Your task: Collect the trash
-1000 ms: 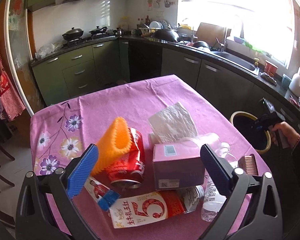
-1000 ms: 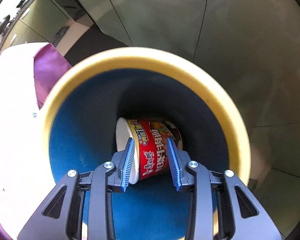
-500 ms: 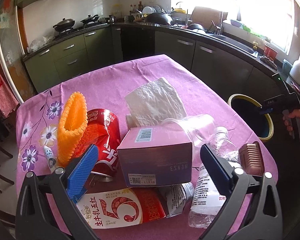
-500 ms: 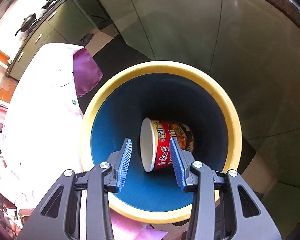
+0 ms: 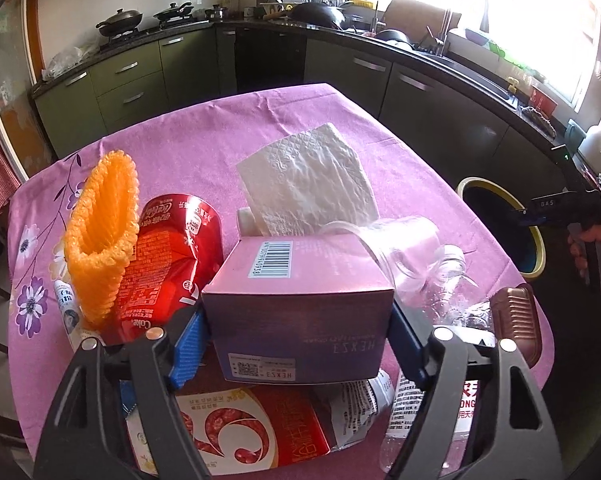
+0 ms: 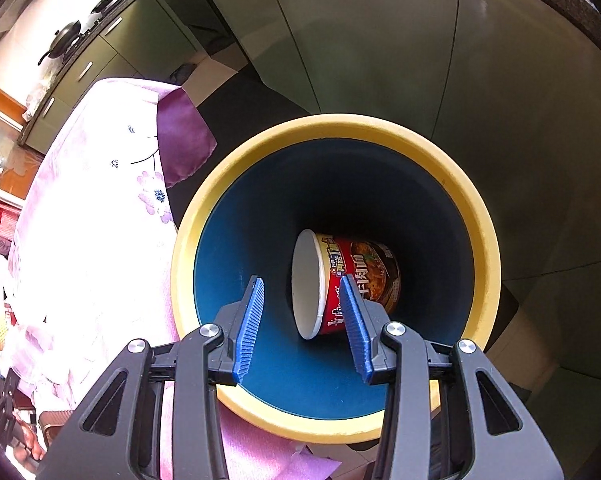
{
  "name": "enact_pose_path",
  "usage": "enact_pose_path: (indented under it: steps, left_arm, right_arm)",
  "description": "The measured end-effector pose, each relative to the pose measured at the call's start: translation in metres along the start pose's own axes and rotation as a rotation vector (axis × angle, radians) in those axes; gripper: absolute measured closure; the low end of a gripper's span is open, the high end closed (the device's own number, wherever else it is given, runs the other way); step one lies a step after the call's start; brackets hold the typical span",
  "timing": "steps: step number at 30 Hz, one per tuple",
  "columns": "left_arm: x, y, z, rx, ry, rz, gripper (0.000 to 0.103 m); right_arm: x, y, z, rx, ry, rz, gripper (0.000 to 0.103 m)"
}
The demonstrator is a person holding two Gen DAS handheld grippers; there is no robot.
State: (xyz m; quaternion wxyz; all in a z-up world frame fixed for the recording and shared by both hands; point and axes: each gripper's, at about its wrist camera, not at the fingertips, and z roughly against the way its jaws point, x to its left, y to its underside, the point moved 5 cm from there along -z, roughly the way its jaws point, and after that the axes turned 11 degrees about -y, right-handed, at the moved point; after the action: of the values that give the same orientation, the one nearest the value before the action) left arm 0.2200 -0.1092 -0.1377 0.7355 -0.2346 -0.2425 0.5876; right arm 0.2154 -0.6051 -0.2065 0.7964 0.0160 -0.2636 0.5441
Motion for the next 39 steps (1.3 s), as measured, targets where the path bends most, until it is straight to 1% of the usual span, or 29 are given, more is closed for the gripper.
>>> enact_pose_path:
  steps: [2,6,10,12,15,19,21,23,25,28,33,36,39]
  left_arm:
    - [0.003,0.0,0.004,-0.004,0.004,0.004,0.03]
    - [0.009,-0.002,0.022,-0.027,-0.012,-0.012,0.03]
    - [0.014,-0.007,0.052,-0.071,-0.021,-0.028,0.03]
    - [0.012,-0.011,0.069,-0.1,-0.011,-0.042,0.03]
    - [-0.006,-0.021,0.085,-0.116,0.041,-0.083,0.03]
    - [-0.057,-0.044,0.096,-0.135,0.139,-0.191,0.03]
    - [-0.09,-0.058,0.096,-0.139,0.21,-0.254,0.03]
    - [-0.126,-0.07,0.091,-0.133,0.264,-0.312,0.03]
    - [-0.165,-0.08,0.08,-0.111,0.306,-0.366,0.03]
    - [-0.217,-0.088,0.055,-0.043,0.365,-0.434,0.03]
    - [-0.285,-0.093,0.009,0.042,0.357,-0.526,0.03]
    - [-0.313,-0.093,-0.015,0.11,0.373,-0.537,0.03]
    - [-0.334,-0.095,-0.04,0.147,0.352,-0.538,0.03]
  right_arm:
    - [-0.001,0.0,0.0,0.001,-0.002,-0.001,0.063]
    - [0.001,-0.002,-0.001,0.0,-0.009,0.002,0.063]
    - [0.005,-0.001,0.0,-0.002,-0.024,0.013,0.063]
    - [0.007,-0.001,0.002,-0.005,-0.033,0.019,0.063]
    - [0.01,0.001,0.007,-0.015,-0.043,0.027,0.063]
    - [0.012,0.005,0.029,-0.064,-0.038,0.042,0.063]
    - [0.011,0.009,0.046,-0.099,-0.036,0.051,0.063]
    - [0.006,0.016,0.063,-0.134,-0.029,0.056,0.063]
    - [0.0,0.022,0.079,-0.164,-0.018,0.057,0.063]
    - [-0.012,0.033,0.102,-0.202,-0.006,0.051,0.062]
    - [-0.028,0.044,0.124,-0.24,-0.008,0.039,0.062]
    - [-0.039,0.049,0.13,-0.256,-0.015,0.03,0.061]
    - [-0.046,0.052,0.129,-0.256,-0.027,0.023,0.061]
